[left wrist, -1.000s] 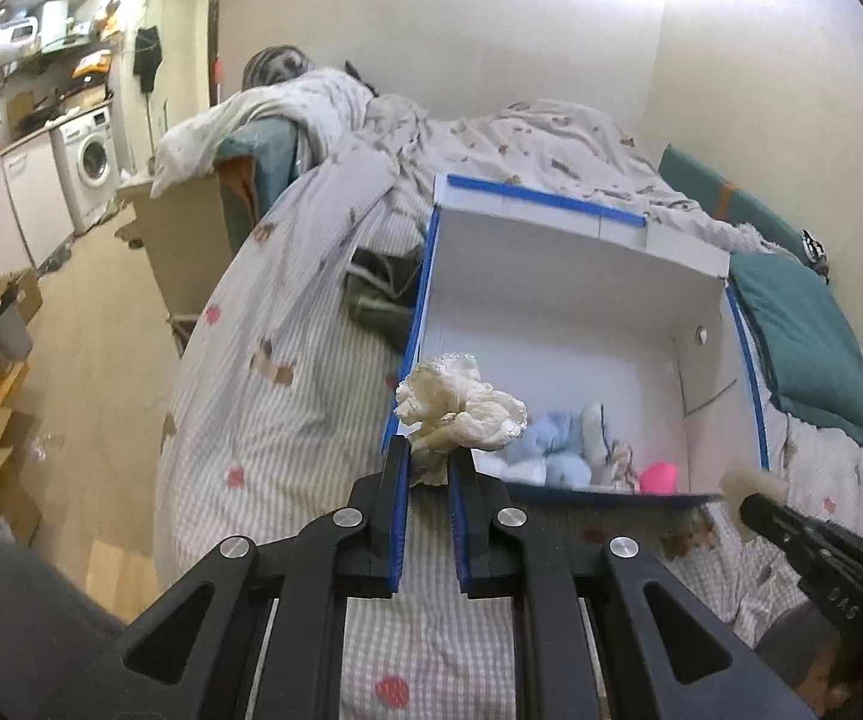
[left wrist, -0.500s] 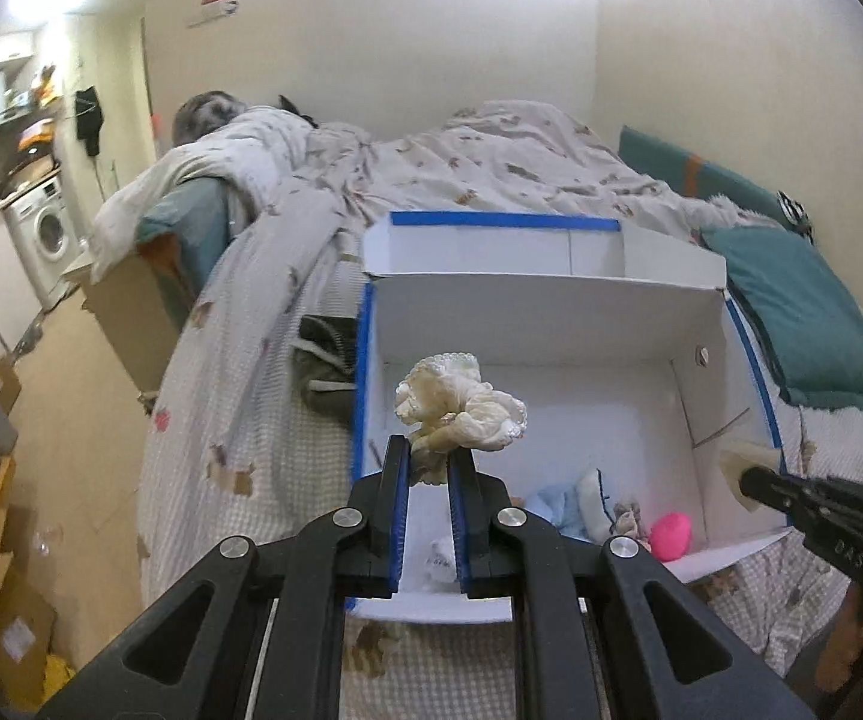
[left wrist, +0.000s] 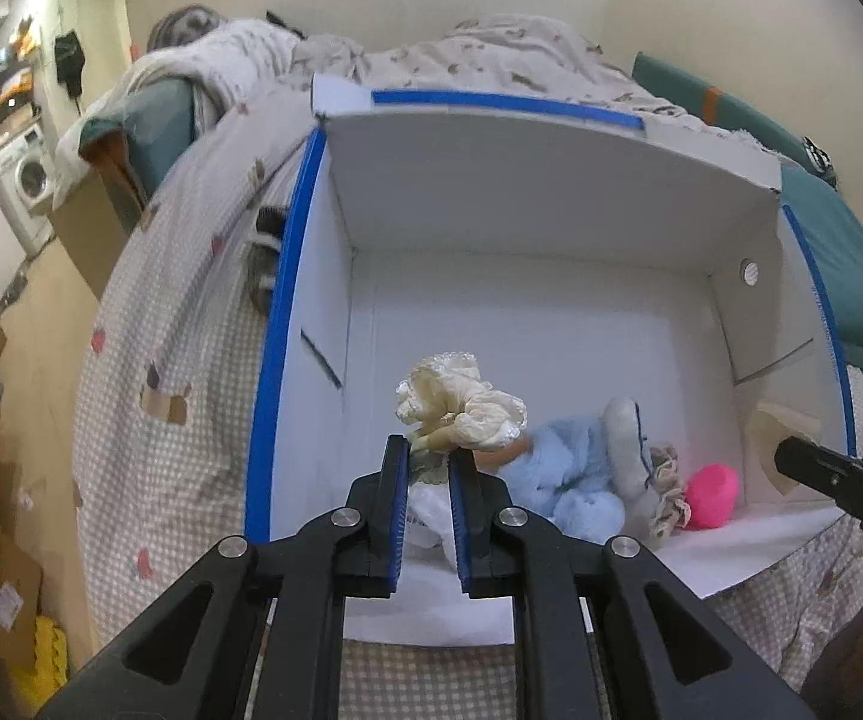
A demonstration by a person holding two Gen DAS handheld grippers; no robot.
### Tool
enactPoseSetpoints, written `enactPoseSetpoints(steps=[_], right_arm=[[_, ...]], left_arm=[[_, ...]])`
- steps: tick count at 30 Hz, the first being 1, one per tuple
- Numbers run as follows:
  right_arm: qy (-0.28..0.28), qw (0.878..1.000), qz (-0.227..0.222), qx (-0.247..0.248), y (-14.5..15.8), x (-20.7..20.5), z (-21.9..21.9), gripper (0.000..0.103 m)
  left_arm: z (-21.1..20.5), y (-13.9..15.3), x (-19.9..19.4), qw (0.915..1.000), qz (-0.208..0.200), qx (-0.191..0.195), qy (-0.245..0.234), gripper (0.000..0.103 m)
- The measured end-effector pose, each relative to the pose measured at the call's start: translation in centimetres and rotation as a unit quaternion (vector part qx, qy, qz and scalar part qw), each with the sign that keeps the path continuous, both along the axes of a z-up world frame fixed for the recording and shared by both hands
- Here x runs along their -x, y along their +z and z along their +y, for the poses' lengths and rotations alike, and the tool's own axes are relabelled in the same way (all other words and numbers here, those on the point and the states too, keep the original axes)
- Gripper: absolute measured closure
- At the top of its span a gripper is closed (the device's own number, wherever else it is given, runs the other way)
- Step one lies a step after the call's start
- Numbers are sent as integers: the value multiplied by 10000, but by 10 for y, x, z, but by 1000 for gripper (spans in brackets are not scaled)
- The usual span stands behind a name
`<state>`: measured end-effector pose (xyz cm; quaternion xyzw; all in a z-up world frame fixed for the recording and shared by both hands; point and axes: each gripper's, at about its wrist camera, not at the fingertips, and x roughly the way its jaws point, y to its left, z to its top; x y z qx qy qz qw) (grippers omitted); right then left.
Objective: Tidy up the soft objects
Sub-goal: 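Carry the cream cloth and cream piece over the box with both grippers, then open both grippers to release the cream items into the box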
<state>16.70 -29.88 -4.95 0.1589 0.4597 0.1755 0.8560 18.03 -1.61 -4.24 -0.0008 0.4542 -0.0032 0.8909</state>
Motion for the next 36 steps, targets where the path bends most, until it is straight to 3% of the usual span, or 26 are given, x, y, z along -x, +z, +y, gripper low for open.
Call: enactPoseSetpoints(steps=[21, 24, 27, 31, 36], right_arm=[[288, 9981, -30, 553, -4, 3, 25, 95], [258, 9980, -37, 572, -5, 3, 25, 95], [242, 9981, -22, 568, -5, 3, 25, 95], [208, 9983, -15, 552, -6, 3, 23, 95], [93, 9983, 62, 570, -8, -2, 20, 89]], left_arm=[[-19, -4, 11, 9993, 7, 25, -361, 90], [-17, -6, 9, 9995, 65, 47, -320, 80], [-18, -8, 8, 9993, 133, 52, -352, 77], [-22, -6, 11, 9991, 73, -40, -415, 58], [-24, 0, 14, 9987, -50, -28, -515, 53]])
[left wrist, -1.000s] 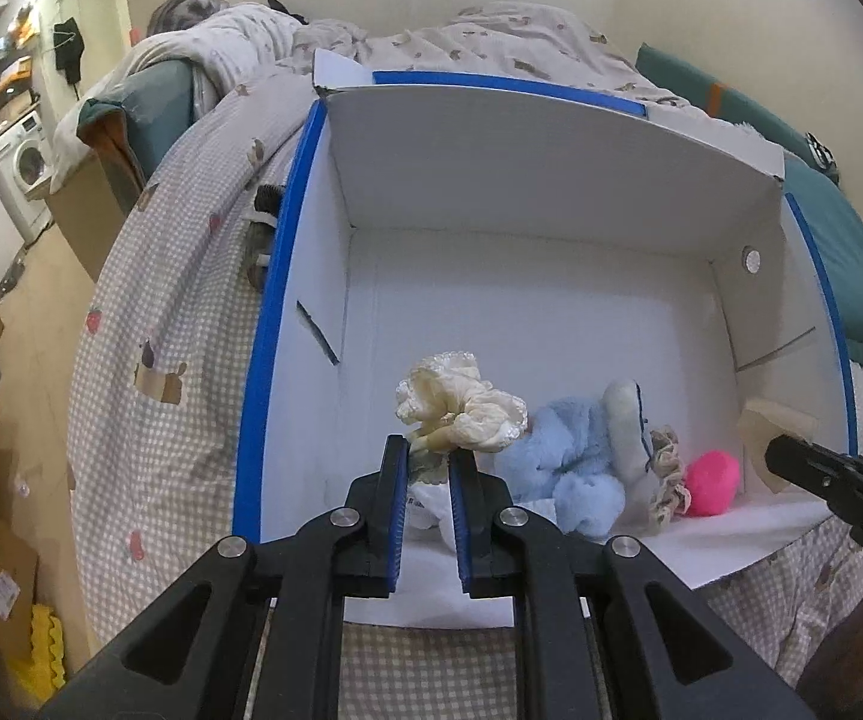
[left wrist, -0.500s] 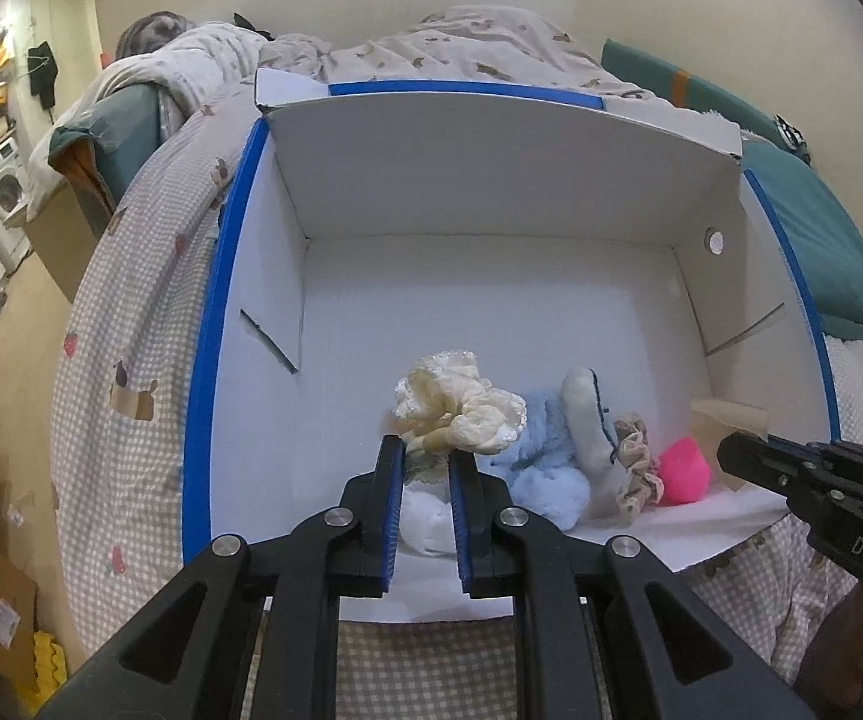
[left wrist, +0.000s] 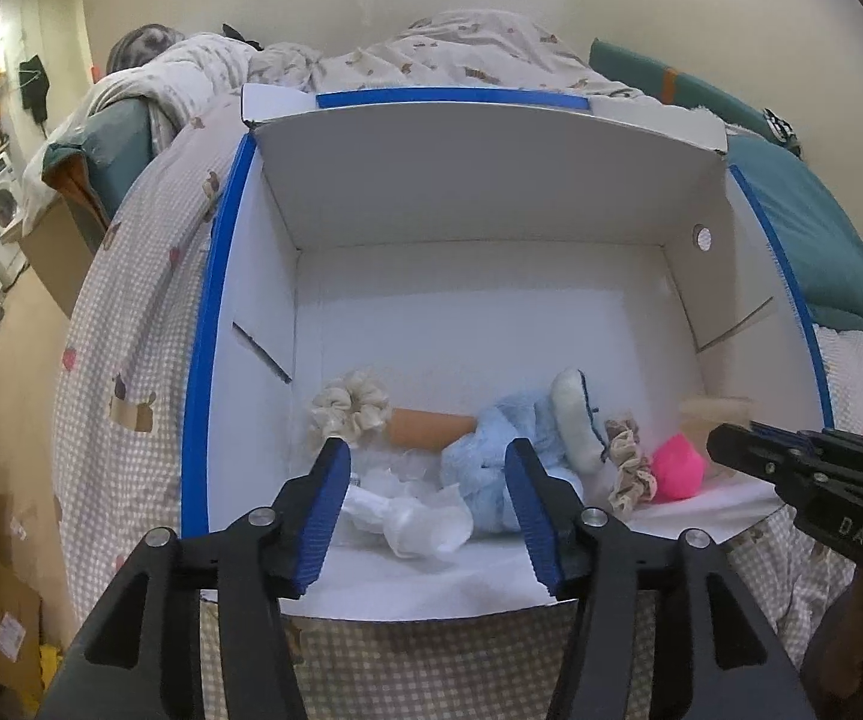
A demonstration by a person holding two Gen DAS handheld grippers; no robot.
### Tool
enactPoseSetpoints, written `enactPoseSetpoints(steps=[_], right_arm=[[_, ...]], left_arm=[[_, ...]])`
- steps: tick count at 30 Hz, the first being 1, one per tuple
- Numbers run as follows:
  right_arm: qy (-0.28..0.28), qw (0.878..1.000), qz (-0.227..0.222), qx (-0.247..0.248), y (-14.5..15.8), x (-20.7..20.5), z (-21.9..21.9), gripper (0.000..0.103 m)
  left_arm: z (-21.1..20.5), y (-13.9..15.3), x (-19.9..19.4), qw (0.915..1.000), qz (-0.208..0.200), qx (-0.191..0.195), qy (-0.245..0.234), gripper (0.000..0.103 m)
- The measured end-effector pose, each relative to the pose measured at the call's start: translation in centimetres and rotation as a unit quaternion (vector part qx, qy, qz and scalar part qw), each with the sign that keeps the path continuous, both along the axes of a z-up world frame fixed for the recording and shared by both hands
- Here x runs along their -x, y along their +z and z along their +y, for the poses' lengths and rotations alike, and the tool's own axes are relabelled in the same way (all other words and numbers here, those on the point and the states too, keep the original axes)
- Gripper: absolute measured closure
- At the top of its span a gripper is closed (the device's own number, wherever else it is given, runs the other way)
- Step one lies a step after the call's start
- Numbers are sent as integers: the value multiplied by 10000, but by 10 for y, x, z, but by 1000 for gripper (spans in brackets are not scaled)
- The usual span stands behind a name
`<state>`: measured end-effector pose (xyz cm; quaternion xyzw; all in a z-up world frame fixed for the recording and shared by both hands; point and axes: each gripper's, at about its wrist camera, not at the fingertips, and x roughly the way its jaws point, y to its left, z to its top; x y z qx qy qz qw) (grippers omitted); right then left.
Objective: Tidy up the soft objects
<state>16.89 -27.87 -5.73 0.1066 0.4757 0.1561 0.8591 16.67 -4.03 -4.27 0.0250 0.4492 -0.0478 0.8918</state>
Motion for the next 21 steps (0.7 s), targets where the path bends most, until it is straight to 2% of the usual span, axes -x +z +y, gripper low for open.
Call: enactPoseSetpoints(steps=[1, 3, 4, 5, 6, 9, 10, 11, 12, 15, 17, 19, 21], right_arm=[[-27, 10000, 0, -20, 0, -1, -1, 88], [-88, 9999, -3, -56, 1, -1, -3, 80], [-111, 9999, -7, -111, 1, 0, -5, 65], [-130, 9997, -14, -194, 1, 0, -7, 44], [-176, 9995, -61, -267, 3, 2, -9, 37], [-312, 9988, -262, -282, 12, 5, -13, 32], [-384, 9983, -343, -286, 15, 6, -15, 23], [-453, 9977, -417, -294, 17, 8, -17, 7], [-517, 9970, -488, -302, 20, 9, -19, 0], [-642, 9952, -647, -359, 28, 13, -22, 0], [-692, 9946, -724, -263, 34, 15, -22, 0], [-755, 9936, -825, -171, 41, 20, -23, 0], [-815, 9925, -899, -112, 49, 26, -24, 0]], left_arm=[[0, 0, 0, 10000, 14, 11, 2, 52], [1, 0, -1, 10000, 51, 48, 17, 52], [3, 1, -1, 9999, 93, 95, 26, 52], [5, 2, -1, 9997, 144, 214, 43, 52], [8, 3, -1, 9994, 155, 312, 67, 52], [17, 10, 1, 9984, 148, 471, 266, 52], [21, 12, 2, 9980, 126, 526, 319, 52], [25, 16, 4, 9976, 60, 555, 416, 52], [28, 19, 6, 9973, 4, 544, 499, 52], [39, 30, 14, 9954, -203, 580, 735, 52], [47, 37, 19, 9932, -305, 791, 804, 49], [54, 43, 23, 9911, -350, 982, 825, 34], [59, 49, 28, 9892, -435, 1009, 967, 24]])
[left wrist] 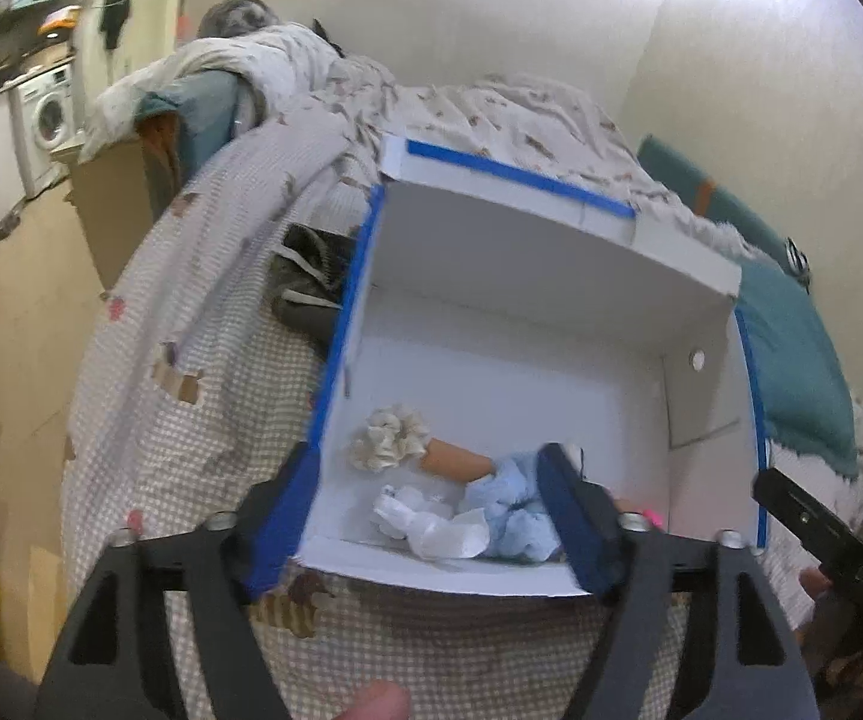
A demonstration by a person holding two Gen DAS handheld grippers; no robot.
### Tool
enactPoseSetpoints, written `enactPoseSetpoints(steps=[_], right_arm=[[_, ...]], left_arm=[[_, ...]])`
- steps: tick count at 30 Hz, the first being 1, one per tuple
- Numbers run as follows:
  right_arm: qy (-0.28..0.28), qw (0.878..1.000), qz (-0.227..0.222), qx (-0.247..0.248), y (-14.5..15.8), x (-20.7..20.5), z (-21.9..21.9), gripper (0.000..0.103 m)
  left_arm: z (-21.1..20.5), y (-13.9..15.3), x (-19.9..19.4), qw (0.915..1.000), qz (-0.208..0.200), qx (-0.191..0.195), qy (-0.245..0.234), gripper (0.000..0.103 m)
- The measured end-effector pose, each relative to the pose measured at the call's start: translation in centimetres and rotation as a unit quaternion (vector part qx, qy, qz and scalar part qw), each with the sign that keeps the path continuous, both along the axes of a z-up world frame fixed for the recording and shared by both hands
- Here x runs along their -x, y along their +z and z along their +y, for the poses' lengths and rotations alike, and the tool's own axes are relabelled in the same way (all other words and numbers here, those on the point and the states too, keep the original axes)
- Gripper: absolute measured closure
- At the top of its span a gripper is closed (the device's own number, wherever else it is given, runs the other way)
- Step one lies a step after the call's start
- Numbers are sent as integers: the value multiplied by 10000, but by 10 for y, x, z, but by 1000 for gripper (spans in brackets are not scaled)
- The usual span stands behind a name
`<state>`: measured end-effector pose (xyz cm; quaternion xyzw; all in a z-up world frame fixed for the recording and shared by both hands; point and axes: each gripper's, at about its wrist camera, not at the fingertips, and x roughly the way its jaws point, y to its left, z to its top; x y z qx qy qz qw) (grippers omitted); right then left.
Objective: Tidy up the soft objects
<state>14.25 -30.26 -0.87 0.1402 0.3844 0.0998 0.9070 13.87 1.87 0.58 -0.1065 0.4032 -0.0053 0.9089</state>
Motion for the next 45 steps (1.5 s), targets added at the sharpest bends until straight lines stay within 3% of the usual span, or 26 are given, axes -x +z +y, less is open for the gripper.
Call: enactPoseSetpoints(steps=[6, 11, 20, 26, 34, 45], right_arm=[[-122, 9994, -307, 94, 22, 26, 0, 0], [-144, 9981, -557, 212, 31, 50, 3, 0], [-183, 9914, -974, 852, 28, 83, 20, 0], [-47, 9938, -735, 828, 14, 84, 32, 0], [-114, 9955, -497, 798, 2, 73, 31, 0], [-23, 9945, -466, 937, -2, 73, 38, 0]], left_arm=[[14, 17, 23, 9993, -260, -67, 254, 8], [23, 32, 52, 9977, -585, -14, 332, 1], [3, 31, 91, 9936, -800, -775, 179, 1], [-10, 17, 98, 9922, -699, -1025, 142, 1], [-18, 0, 87, 9927, -476, -1100, 121, 1], [-17, 2, 87, 9938, -574, -948, 42, 1]])
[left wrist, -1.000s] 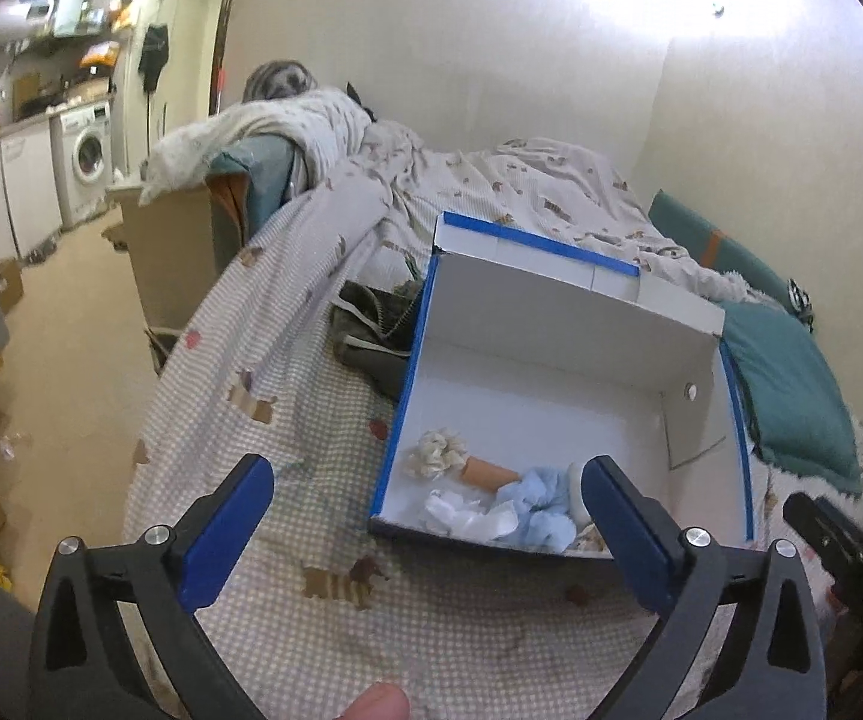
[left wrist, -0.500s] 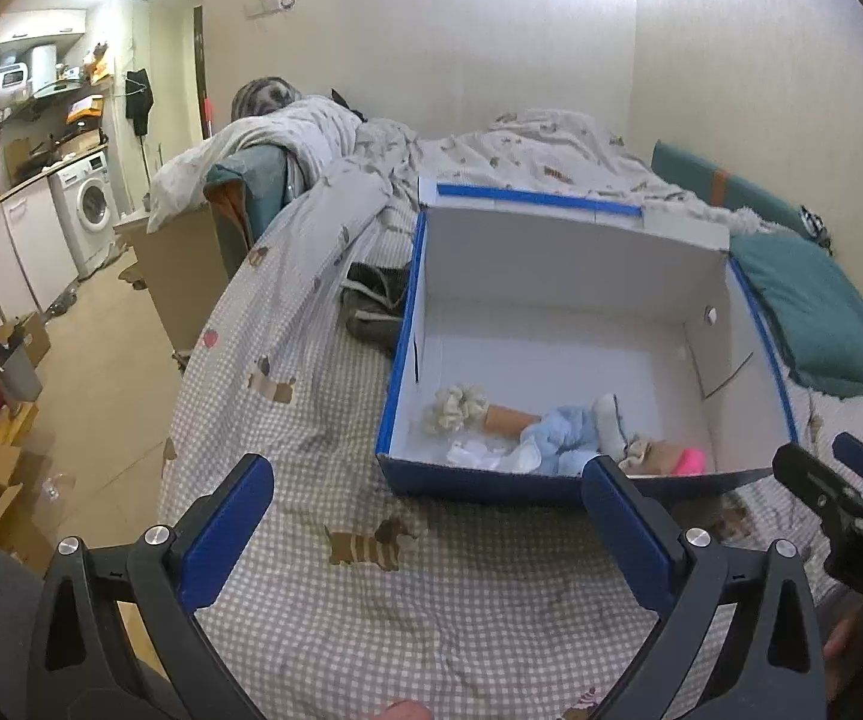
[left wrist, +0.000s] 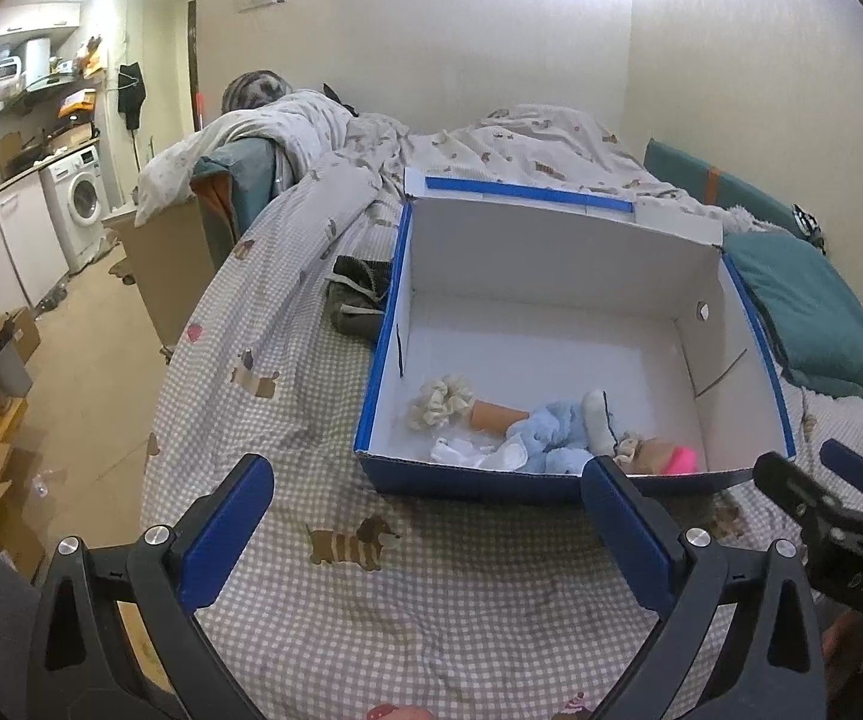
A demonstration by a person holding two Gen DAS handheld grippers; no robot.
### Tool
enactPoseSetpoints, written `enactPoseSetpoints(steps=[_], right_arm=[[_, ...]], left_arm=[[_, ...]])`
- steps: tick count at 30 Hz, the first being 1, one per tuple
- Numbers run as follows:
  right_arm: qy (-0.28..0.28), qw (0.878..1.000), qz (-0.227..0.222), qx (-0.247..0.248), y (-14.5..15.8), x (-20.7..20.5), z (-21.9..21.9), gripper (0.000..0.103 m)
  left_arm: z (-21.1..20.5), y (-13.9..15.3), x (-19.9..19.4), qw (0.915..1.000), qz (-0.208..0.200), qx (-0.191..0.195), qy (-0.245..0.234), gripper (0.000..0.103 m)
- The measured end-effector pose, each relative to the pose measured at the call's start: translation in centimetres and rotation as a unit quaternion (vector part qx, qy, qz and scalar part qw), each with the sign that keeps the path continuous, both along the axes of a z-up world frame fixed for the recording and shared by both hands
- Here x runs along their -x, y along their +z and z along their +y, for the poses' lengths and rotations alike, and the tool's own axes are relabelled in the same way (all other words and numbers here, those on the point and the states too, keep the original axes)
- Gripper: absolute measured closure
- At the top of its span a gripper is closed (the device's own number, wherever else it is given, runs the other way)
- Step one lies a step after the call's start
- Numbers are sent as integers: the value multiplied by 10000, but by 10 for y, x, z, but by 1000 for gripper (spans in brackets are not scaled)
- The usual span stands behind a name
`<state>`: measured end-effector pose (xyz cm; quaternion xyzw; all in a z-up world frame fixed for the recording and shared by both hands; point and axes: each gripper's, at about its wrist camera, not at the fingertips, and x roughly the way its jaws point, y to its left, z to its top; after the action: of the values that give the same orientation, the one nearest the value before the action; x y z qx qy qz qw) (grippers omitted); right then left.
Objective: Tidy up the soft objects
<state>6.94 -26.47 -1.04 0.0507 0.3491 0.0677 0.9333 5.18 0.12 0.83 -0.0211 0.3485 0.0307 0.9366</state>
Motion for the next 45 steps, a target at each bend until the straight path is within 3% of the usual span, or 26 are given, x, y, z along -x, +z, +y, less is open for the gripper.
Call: enactPoseSetpoints(steps=[45], right_arm=[[-35, 10000, 59, 30, -2, -1, -1, 0]], left_arm=[[-1, -3, 4, 10000, 32, 1, -85, 1]])
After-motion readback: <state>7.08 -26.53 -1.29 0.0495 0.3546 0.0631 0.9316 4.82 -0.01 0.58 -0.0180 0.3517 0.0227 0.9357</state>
